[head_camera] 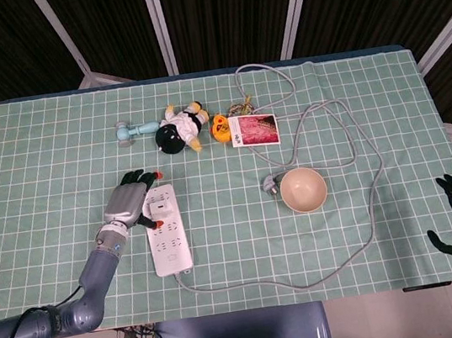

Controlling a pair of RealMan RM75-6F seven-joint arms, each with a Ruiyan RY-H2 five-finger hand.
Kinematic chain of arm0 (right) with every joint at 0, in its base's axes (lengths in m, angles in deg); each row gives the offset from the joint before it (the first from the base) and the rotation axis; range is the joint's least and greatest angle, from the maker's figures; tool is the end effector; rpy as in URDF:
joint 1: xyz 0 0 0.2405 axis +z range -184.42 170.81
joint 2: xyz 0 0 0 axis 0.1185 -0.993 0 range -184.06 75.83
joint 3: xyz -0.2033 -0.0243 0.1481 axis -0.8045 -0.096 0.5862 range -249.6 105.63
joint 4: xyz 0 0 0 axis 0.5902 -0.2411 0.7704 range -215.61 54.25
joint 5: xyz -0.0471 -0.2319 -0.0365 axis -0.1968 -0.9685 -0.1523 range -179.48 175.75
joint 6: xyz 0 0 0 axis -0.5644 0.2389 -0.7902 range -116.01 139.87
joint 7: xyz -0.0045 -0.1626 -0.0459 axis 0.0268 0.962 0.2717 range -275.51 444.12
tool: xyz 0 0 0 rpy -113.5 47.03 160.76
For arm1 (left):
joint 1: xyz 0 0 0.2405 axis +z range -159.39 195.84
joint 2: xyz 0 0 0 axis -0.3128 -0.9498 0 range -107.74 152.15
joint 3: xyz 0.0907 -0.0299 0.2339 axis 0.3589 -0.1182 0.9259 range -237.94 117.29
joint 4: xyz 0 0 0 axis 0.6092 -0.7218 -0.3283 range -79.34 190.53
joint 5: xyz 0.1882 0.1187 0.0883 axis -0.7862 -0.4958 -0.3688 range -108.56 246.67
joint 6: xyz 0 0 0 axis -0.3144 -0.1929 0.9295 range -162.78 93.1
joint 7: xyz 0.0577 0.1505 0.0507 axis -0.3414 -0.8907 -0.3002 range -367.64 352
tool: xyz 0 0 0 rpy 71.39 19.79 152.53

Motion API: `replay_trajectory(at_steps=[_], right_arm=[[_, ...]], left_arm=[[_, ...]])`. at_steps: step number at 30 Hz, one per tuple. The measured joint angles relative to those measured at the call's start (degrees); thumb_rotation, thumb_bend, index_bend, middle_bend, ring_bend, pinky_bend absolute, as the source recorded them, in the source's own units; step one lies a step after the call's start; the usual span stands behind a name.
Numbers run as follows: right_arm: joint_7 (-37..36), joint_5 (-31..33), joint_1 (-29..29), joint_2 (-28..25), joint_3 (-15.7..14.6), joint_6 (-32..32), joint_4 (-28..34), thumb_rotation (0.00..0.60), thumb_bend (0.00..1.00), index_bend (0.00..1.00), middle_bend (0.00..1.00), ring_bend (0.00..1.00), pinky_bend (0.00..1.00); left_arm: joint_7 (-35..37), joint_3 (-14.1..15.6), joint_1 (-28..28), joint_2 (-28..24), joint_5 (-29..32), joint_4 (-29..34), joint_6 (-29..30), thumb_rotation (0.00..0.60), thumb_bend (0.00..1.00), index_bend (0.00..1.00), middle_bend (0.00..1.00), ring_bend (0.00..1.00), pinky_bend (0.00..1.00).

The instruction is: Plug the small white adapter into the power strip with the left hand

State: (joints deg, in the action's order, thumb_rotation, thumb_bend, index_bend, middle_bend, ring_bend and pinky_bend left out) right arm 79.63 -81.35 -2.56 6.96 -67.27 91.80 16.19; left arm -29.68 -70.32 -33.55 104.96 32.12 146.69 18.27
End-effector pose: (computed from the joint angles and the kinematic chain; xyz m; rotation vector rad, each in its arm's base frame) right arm -0.3288 -0.2102 0.1372 1.2739 -1.0826 0.8978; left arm -0.1331 0.3943 -0.0358 -1.7287 -1.2310 -0.8062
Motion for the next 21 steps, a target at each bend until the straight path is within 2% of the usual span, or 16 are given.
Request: replay_trajectory(at_steps=[5, 7, 10, 11, 12, 15, 18, 21], right_arm=[[-0.1, -0.09, -0.01, 0.0, -0.02, 0.01, -0.05, 0.6, 0.39, 0.0, 0.0, 0.0, 0.0], [-0.14, -0.1, 0.01, -0.03, 0.02, 0.03, 0.03, 0.6, 0.39, 0.0, 0.0, 0.0, 0.0], [-0.2, -0.15, 0.0, -0.01, -0.05, -0.03, -0.01, 0.6, 0.39, 0.0, 0.0, 0.0, 0.0], [-0.2, -0.17, 0.01, 0.0, -0.04, -0.02, -0.01, 0.6, 0.39, 0.0, 0.0, 0.0, 0.0], [-0.2, -0.19, 0.0, 0.0, -0.04, 0.01, -0.03, 0.6, 0.39, 0.0, 0.0, 0.0, 0.0], [-0.24, -0.17, -0.02, -0.03, -0.03, 0.04, -0.03, 0.6, 0.39, 0.0, 0.0, 0.0, 0.0], [-0.23, -0.14, -0.03, -0.03, -0.03, 0.02, -0.02, 0.6, 0.39, 0.0, 0.0, 0.0, 0.0], [-0.21, -0.07, -0.03, -0.04, -0.03, -0.04, 0.03, 0.6, 0.39, 0.0, 0.0, 0.0, 0.0]], left_arm=[[2.08, -2.3, 0.18, -1.78, -1.81, 2.8, 0.63, 0.6, 0.1, 0.16, 0.14, 0.0, 0.01], [3.13, -3.62, 0.25, -2.96, -2.46, 4.68, 0.9, 0.6, 0.16, 0.21, 0.2, 0.06, 0.09], [6.0, -5.92, 0.62, -3.98, -3.46, 7.0, 1.64, 0.6, 0.29, 0.37, 0.43, 0.31, 0.4], [7.27, -6.7, 0.84, -4.01, -3.78, 7.53, 2.05, 0.6, 0.34, 0.45, 0.52, 0.43, 0.54], [9.28, -7.77, 1.21, -3.87, -4.22, 8.22, 2.76, 0.6, 0.36, 0.52, 0.6, 0.54, 0.64], [15.42, -10.35, 2.39, -3.0, -5.16, 10.12, 4.36, 0.6, 0.38, 0.69, 0.79, 0.74, 0.81], [21.51, -12.46, 3.63, -2.28, -5.0, 12.7, 4.69, 0.6, 0.38, 0.76, 0.91, 0.87, 0.92], [24.97, -13.64, 4.28, -2.52, -2.48, 14.89, 2.54, 0.6, 0.37, 0.8, 0.97, 0.96, 0.99]])
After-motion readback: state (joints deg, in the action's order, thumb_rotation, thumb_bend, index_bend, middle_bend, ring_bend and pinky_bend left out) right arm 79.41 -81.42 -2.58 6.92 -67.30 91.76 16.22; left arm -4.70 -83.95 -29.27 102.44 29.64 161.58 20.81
